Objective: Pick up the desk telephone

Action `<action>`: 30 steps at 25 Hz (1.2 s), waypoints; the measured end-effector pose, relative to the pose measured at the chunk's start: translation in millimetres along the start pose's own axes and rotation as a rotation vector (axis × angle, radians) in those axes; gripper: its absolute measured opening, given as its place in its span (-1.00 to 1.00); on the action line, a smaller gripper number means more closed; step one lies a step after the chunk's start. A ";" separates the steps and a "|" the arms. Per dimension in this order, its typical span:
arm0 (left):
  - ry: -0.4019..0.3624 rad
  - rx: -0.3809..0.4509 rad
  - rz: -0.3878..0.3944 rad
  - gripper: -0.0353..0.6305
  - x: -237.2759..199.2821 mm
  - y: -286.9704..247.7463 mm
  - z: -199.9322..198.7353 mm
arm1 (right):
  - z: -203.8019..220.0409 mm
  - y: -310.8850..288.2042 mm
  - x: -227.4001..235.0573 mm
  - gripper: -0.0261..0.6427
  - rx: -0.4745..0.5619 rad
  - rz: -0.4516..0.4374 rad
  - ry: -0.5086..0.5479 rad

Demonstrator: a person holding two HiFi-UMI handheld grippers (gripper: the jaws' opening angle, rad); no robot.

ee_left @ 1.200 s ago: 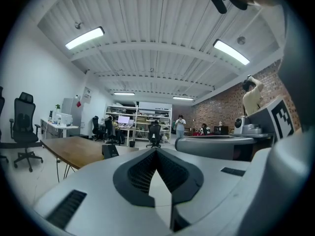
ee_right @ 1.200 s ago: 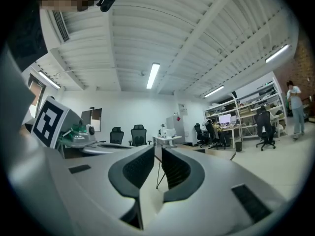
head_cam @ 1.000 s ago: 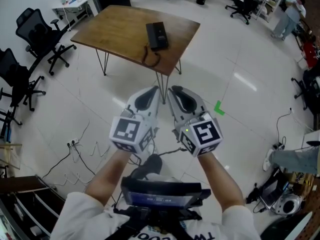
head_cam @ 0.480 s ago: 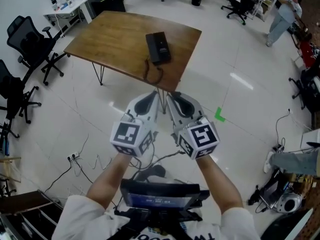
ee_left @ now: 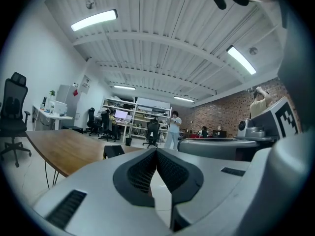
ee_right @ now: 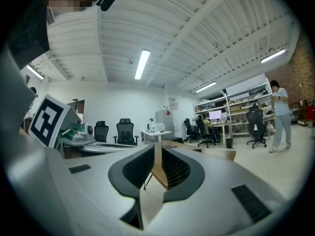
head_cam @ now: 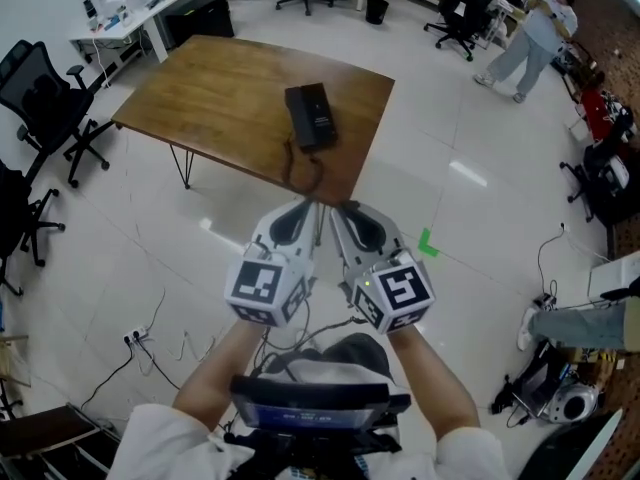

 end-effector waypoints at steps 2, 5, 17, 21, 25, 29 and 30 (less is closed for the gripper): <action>0.008 -0.004 0.002 -0.89 -2.3 -3.0 2.1 | 0.8 -3.1 2.0 -0.78 -0.004 0.002 0.001; 0.018 -0.008 -0.005 -0.89 -8.3 -7.7 2.3 | 2.6 -10.8 3.7 -0.77 -0.015 -0.006 0.000; 0.005 -0.007 -0.048 -0.89 -34.4 -50.3 -0.2 | 1.9 -58.2 38.7 -0.78 0.001 -0.040 0.002; -0.003 0.005 -0.066 -0.89 -41.1 -75.6 -3.0 | 0.9 -76.7 62.4 -0.78 0.002 -0.063 0.012; -0.004 0.004 -0.085 -0.89 -53.1 -99.4 -3.2 | 2.9 -97.4 81.9 -0.73 -0.013 -0.109 0.010; 0.006 -0.018 -0.103 -0.89 -68.3 -121.2 1.5 | 9.8 -119.7 94.0 -0.64 -0.036 -0.162 -0.006; 0.007 -0.025 -0.106 -0.89 -71.4 -127.5 3.2 | 11.9 -124.8 97.8 -0.64 -0.042 -0.169 -0.007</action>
Point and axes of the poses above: the fingertips, and each gripper's own axes: y backward along the fingers, x to its right, z out of its underside, the point moved 7 cm from there along y, backward along the fingers, and after that the axes turned 5 degrees about y, right-handed, at the moved point
